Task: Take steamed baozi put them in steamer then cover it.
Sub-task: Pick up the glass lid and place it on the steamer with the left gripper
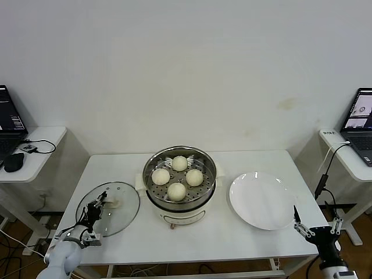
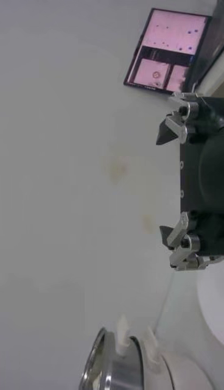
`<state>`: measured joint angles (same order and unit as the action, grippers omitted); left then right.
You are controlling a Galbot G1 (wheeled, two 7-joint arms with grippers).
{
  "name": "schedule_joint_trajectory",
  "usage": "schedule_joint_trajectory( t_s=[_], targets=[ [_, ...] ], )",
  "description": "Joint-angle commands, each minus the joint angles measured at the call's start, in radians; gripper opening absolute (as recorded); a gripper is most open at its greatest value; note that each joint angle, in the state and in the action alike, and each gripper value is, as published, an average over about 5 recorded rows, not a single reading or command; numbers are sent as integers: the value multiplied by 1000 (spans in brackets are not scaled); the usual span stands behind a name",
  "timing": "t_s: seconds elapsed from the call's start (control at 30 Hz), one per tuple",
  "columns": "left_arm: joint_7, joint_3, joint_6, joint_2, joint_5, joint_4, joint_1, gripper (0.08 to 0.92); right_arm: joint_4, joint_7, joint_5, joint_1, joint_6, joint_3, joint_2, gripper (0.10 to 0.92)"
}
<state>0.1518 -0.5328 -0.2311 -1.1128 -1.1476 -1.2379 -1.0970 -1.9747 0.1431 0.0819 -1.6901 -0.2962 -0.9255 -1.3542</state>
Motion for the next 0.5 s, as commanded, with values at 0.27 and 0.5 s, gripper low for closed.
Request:
schedule_joint_trajectory(
  t_s=[0.27,0.5],
  targets=[
    [49,-58,53,8,35,-216,-113,138,-13,4,2,-9,6,20,12,823],
    [-3,-116,181,29,60,-448,-212,138,-20,4,15,-6,19,36,28,823]
  ],
)
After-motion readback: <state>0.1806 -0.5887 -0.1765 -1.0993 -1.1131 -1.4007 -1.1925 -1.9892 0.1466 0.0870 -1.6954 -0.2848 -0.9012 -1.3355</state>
